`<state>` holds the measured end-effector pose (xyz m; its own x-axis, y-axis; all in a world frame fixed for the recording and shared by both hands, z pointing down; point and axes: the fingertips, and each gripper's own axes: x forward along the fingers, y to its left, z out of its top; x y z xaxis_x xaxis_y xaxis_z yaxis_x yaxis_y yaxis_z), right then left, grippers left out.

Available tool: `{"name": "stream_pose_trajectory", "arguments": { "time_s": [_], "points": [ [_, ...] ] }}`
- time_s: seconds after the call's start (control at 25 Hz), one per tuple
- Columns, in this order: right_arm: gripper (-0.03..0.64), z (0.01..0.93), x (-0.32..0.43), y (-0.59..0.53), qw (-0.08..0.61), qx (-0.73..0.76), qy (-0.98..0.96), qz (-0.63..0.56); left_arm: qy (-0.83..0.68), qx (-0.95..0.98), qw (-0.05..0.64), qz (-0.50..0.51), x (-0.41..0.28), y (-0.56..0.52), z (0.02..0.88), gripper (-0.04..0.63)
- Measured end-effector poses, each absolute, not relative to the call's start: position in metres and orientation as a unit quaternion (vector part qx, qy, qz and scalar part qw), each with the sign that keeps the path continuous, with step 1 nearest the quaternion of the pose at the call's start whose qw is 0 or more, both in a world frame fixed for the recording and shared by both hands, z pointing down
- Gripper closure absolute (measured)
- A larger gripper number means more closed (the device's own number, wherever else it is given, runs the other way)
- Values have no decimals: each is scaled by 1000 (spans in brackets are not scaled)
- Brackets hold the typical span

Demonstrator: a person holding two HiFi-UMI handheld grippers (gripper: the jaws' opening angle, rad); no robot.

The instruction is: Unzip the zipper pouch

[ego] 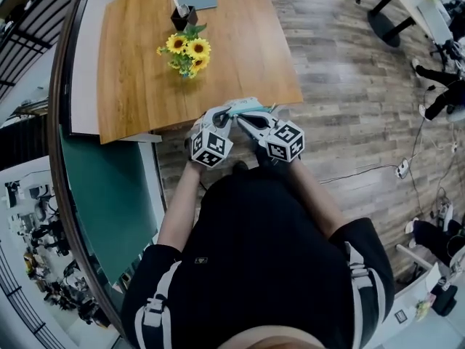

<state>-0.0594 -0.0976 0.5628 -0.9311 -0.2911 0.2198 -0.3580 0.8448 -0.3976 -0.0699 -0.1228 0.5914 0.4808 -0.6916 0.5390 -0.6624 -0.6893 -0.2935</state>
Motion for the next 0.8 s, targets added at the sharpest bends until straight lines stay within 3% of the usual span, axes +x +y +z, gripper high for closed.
{"name": "stream_pose_trajectory", "arguments": {
  "time_s": [0.8],
  "points": [
    [611, 556, -65, -83, 81, 170, -958, 216, 404, -854, 18, -329, -82, -103, 592, 588]
  ]
}}
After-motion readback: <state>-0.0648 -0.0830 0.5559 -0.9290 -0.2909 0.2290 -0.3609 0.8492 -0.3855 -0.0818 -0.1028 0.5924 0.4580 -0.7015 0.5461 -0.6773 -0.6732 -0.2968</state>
